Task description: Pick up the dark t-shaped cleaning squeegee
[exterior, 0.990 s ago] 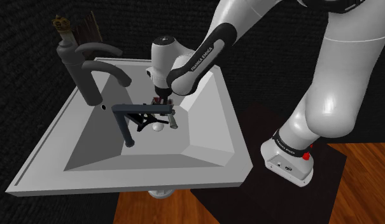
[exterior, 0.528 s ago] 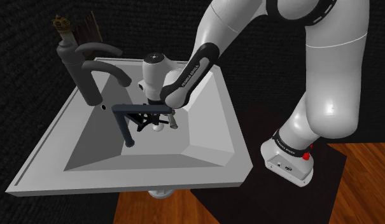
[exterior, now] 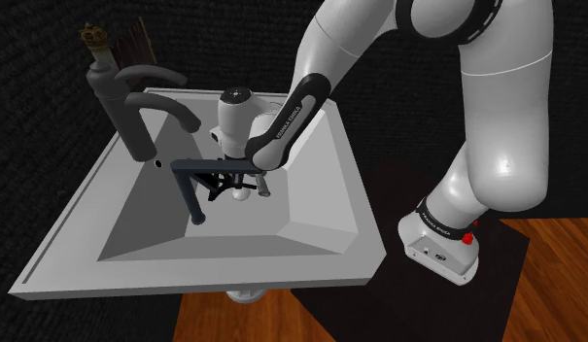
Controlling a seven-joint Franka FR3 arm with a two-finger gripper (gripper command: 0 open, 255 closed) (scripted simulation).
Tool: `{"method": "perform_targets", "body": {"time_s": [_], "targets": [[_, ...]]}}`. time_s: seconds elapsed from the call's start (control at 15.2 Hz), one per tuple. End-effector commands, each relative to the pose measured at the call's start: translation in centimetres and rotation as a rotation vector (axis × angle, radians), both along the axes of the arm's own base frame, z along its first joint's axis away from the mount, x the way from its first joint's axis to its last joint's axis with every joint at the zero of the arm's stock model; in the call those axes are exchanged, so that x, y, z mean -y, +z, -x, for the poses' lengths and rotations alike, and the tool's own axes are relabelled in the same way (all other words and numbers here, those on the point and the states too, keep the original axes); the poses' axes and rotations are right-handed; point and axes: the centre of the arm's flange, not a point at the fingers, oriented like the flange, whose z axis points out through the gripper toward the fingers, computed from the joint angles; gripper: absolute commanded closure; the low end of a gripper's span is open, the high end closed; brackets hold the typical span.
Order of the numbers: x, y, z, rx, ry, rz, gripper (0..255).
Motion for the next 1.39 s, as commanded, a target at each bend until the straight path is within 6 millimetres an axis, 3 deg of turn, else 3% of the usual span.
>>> {"method": "perform_targets", "body": {"time_s": [0.0, 0.4, 0.46, 1.32], "targets": [[0.9, -0.8, -0.2, -0.013, -0.011, 0.009, 255], [1.2, -0.6, -0.1, -0.013, -0.011, 0.009, 255], [0.3, -1.4, 0.1, -0.013, -0.011, 0.009, 255], [0.3, 5.5, 0.1, -0.013, -0.011, 0.009, 255]]}}
